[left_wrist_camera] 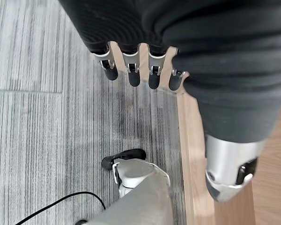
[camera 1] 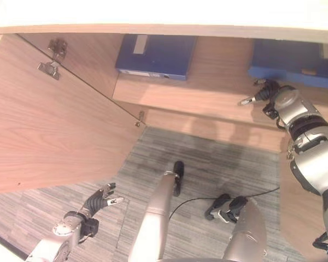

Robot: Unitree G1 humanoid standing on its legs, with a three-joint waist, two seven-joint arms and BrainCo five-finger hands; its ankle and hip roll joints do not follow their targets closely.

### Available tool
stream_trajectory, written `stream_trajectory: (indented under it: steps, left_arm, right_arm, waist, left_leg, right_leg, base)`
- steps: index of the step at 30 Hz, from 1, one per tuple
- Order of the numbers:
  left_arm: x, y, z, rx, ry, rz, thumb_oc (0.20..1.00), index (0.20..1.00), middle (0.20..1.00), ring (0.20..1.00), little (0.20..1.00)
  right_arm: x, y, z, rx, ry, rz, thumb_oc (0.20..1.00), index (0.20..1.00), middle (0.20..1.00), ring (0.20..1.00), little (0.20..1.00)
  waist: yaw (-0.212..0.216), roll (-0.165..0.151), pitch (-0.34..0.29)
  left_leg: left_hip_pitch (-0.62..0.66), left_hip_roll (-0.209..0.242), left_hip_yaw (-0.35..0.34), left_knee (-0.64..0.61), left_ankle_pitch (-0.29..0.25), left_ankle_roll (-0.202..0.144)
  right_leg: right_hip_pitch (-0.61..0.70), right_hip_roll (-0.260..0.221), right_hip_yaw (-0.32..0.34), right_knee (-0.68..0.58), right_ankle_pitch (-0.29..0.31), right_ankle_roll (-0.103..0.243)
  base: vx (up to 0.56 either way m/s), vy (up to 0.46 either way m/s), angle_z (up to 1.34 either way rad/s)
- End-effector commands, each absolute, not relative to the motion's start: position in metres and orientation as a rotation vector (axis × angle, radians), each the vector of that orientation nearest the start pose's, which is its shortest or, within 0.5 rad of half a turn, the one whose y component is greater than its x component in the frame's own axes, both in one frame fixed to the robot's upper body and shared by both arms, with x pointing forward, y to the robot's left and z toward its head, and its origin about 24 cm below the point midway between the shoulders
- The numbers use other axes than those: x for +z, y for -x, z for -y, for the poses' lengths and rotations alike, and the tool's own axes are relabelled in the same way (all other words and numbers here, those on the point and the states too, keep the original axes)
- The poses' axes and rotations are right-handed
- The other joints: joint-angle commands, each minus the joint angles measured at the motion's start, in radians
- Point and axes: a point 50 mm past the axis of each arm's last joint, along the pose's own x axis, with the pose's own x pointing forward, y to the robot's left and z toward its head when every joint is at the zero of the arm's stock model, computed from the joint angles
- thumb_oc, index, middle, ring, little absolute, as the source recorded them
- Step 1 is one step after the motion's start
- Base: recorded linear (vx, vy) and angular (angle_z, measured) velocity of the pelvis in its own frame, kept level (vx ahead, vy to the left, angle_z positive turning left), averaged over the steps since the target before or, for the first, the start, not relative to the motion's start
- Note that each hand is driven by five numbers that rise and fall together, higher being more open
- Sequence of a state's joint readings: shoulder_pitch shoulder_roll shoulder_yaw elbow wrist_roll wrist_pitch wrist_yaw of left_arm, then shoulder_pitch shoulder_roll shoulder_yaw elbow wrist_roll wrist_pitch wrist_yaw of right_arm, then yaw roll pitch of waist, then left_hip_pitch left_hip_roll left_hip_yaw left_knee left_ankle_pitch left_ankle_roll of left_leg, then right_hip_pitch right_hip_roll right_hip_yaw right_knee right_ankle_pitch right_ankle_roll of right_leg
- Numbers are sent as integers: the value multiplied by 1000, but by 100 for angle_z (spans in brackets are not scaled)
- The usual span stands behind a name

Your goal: Put the empty folder in the office cabinet

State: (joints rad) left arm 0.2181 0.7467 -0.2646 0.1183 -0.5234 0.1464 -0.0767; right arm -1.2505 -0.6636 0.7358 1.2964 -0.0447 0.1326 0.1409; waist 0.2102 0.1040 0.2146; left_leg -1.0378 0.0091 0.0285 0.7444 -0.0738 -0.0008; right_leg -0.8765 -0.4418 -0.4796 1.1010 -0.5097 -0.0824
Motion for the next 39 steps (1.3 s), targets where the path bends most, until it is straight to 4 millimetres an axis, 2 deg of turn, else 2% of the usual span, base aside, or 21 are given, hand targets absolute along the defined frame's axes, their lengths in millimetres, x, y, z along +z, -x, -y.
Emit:
stream_trajectory:
  steps: [1,8,11,13,14,16,19,20,22,23,24,26,27,28,32,33,34,36,37,38,39]
  left_arm:
    - [-10,-185,-259,-166,-214,-556,1000,1000,1000,1000,1000]
    - [14,-201,-257,-170,-232,-462,1000,1000,1000,1000,1000]
    - [12,-202,-253,-186,-220,-469,1000,1000,1000,1000,1000]
    - [11,-204,-243,-220,-183,-463,1000,1000,1000,1000,1000]
    - [11,-204,-243,-221,-183,-464,1000,1000,1000,1000,1000]
    - [6,-202,-237,-240,-161,-478,1000,1000,1000,1000,1000]
    - [-35,-190,-244,-180,-109,-645,1000,1000,1000,1000,1000]
    - [-58,-182,-253,-125,-133,-750,1000,1000,1000,1000,1000]
    - [-100,-162,-258,-64,-165,-943,1000,1000,1000,1000,1000]
    - [-136,-128,-255,7,-133,-1163,1000,1000,1000,1000,1000]
    - [-148,-113,-254,47,-117,-1250,1000,1000,1000,1000,1000]
    - [-156,-89,-257,120,-72,-1367,1000,1000,1000,1000,1000]
    - [-157,-89,-257,119,-72,-1367,1000,1000,1000,1000,1000]
    - [-159,-79,-258,143,-67,-1408,1000,1000,1000,1000,1000]
    - [-165,-36,-259,208,2,-1531,1000,1000,1000,1000,1000]
    - [-166,-31,-255,209,19,-1539,1000,1000,1000,1000,1000]
    - [-169,-25,-245,225,58,-1559,1000,1000,1000,1000,1000]
    - [-171,-25,-235,203,51,-1573,1000,1000,1000,1000,1000]
    - [-173,-31,-228,175,35,-1565,1000,1000,1000,1000,1000]
    - [-173,-35,-224,144,12,-1561,1000,1000,1000,1000,1000]
    - [-174,-52,-214,48,-75,-1518,1000,1000,1000,1000,1000]
  right_arm:
    - [108,-360,329,-93,1055,-866,1000,1000,1000,1000,1000]
    - [60,-351,301,53,1034,-956,1000,1000,1000,1000,1000]
    - [52,-351,292,98,1035,-965,1000,1000,1000,1000,1000]
    - [35,-345,283,137,1011,-993,1000,1000,1000,1000,1000]
    - [35,-345,283,138,1011,-994,1000,1000,1000,1000,1000]
    - [17,-339,269,207,1008,-1011,1000,1000,1000,1000,1000]
    - [-3,-340,223,386,1052,-924,1000,1000,1000,1000,1000]
    - [-7,-342,193,501,1092,-846,1000,1000,1000,1000,1000]
    - [-4,-344,166,596,1099,-747,1000,1000,1000,1000,1000]
    - [-7,-341,152,656,1096,-704,1000,1000,1000,1000,1000]
    - [-5,-342,149,667,1092,-682,1000,1000,1000,1000,1000]
    - [-5,-338,136,727,1065,-629,1000,1000,1000,1000,1000]
    - [-4,-338,136,727,1065,-629,1000,1000,1000,1000,1000]
    - [-16,-330,135,731,1013,-655,1000,1000,1000,1000,1000]
    - [-51,-302,131,663,696,-756,1000,1000,1000,1000,1000]
    - [-58,-296,132,646,658,-770,1000,1000,1000,1000,1000]
    - [-70,-285,144,567,588,-813,1000,1000,1000,1000,1000]
    - [-85,-270,156,489,527,-868,1000,1000,1000,1000,1000]
    - [-91,-263,167,422,479,-899,1000,1000,1000,1000,1000]
    - [-96,-256,173,386,452,-926,1000,1000,1000,1000,1000]
    - [-106,-240,193,265,366,-975,1000,1000,1000,1000,1000]
  waist:
    - [43,32,67]
    - [43,16,80]
    - [47,16,84]
    - [52,18,72]
    - [52,19,74]
    - [55,12,53]
    - [27,-31,18]
    - [0,-66,-5]
    - [-33,-110,-28]
    - [-57,-144,-49]
    - [-68,-159,-61]
    - [-84,-189,-72]
    - [-83,-189,-70]
    - [-82,-201,-72]
    - [-51,-240,-64]
    - [-44,-242,-63]
    - [-40,-234,-71]
    - [-46,-218,-83]
    - [-59,-219,-91]
    - [-69,-214,-98]
    - [-104,-194,-131]
  left_leg:
    - [131,16,46,-65,-154,63]
    - [352,29,29,-341,-39,31]
    - [410,30,28,-401,-9,23]
    - [523,36,29,-530,53,1]
    - [531,37,28,-538,57,0]
    - [617,51,39,-643,115,-18]
    - [744,86,91,-823,209,-54]
    - [748,96,116,-832,204,-65]
    - [764,116,153,-832,208,-81]
    - [786,132,179,-832,209,-90]
    - [803,141,192,-832,204,-94]
    - [843,158,215,-826,190,-93]
    - [846,158,217,-826,190,-93]
    - [855,165,226,-801,177,-91]
    - [817,221,204,-494,73,-57]
    - [798,209,160,-421,36,-35]
    - [775,152,60,-317,-13,-8]
    - [775,96,-7,-273,-61,9]
    - [770,56,-20,-287,-66,21]
    - [797,44,-15,-326,-99,29]
    - [892,42,24,-439,-118,22]
  right_leg:
    - [100,34,64,-250,154,89]
    - [306,119,-7,-523,282,141]
    - [362,140,-15,-591,304,144]
    - [460,182,-37,-709,335,152]
    - [468,185,-39,-716,338,152]
    - [541,230,-52,-824,365,155]
    - [640,314,-50,-1012,430,164]
    - [660,341,-33,-1082,460,166]
    - [686,372,-5,-1146,485,163]
    - [706,393,17,-1186,496,160]
    - [708,400,35,-1188,492,162]
    - [728,419,77,-1188,487,155]
    - [730,419,79,-1188,486,155]
    - [743,425,92,-1188,490,153]
    - [805,461,183,-1188,487,132]
    - [814,463,205,-1188,488,129]
    - [835,466,244,-1188,492,133]
    - [852,469,278,-1185,494,139]
    - [840,456,292,-1179,503,140]
    - [845,457,301,-1178,501,142]
    - [848,460,319,-1176,502,150]
  base:
    - [-46,-45,-8]
    - [-14,-78,-2]
    - [8,-54,-15]
    - [43,-114,-12]
    - [27,-86,-4]
    - [63,-128,-6]
    - [55,-138,-13]
    - [-10,-133,-52]
    - [-19,-142,-73]
    - [7,-141,-114]
    - [39,-127,-115]
    - [48,-81,-57]
    - [39,-90,-44]
    - [41,-112,-39]
    - [33,-124,-48]
    - [-7,27,-94]
    - [21,88,-109]
    - [12,140,-120]
    - [-14,132,-122]
    - [18,236,-98]
    - [89,340,-28]
